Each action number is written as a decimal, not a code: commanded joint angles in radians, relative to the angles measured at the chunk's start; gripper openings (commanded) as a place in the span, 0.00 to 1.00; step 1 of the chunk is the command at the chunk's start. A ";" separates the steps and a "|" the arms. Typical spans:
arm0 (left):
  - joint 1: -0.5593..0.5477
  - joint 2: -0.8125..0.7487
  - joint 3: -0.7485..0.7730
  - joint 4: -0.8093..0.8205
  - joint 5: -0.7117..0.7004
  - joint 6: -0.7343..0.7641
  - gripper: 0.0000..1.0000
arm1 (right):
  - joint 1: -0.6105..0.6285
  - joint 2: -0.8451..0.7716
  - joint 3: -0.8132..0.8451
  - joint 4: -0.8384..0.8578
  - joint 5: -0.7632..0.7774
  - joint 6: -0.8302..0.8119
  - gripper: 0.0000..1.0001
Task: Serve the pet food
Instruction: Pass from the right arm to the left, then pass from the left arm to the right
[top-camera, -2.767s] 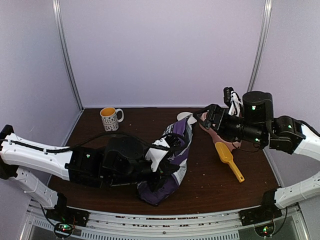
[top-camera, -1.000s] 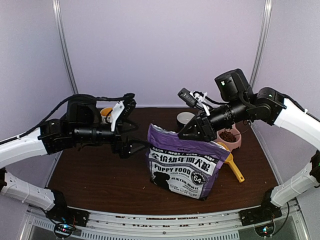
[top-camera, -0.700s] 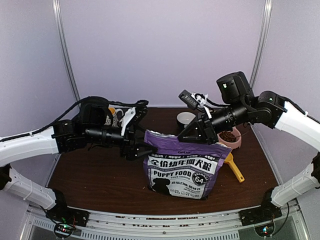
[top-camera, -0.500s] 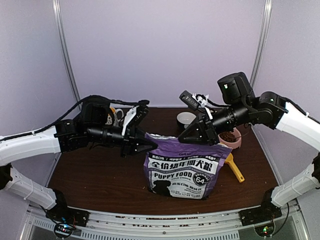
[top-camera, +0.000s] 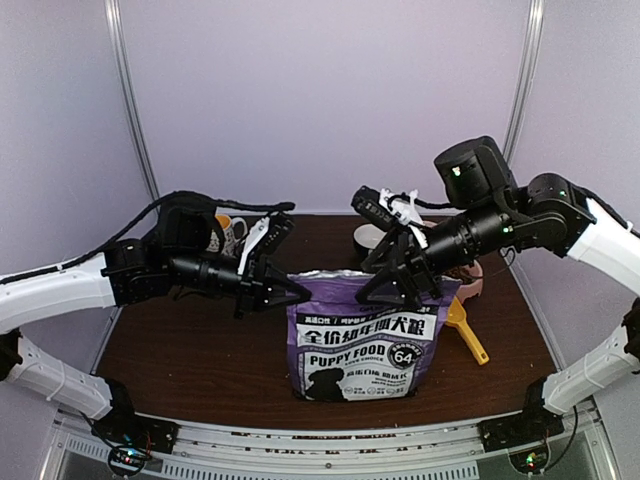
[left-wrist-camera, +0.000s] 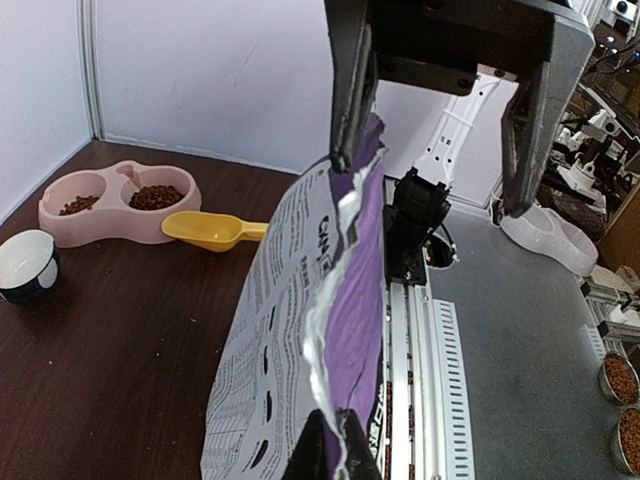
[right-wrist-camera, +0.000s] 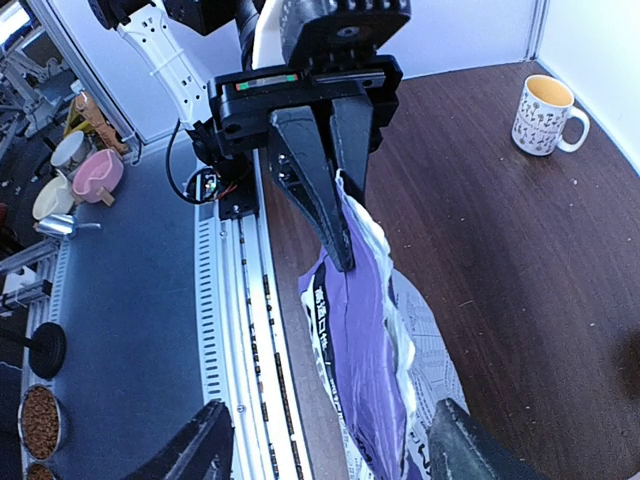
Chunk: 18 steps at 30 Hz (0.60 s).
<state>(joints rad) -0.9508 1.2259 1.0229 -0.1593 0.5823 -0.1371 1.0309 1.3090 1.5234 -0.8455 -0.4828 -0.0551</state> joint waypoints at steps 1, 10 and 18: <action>-0.002 -0.059 0.046 0.013 0.033 0.012 0.00 | 0.045 0.046 0.072 -0.038 0.208 -0.062 0.68; -0.002 -0.089 0.033 -0.008 -0.011 0.030 0.00 | 0.111 0.211 0.172 -0.091 0.400 -0.112 0.68; -0.002 -0.192 -0.052 0.050 -0.152 0.023 0.00 | 0.111 0.188 0.046 -0.059 0.625 -0.048 0.40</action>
<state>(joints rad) -0.9508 1.1217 0.9817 -0.2333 0.4854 -0.1211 1.1576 1.5444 1.6482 -0.8806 -0.0288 -0.1295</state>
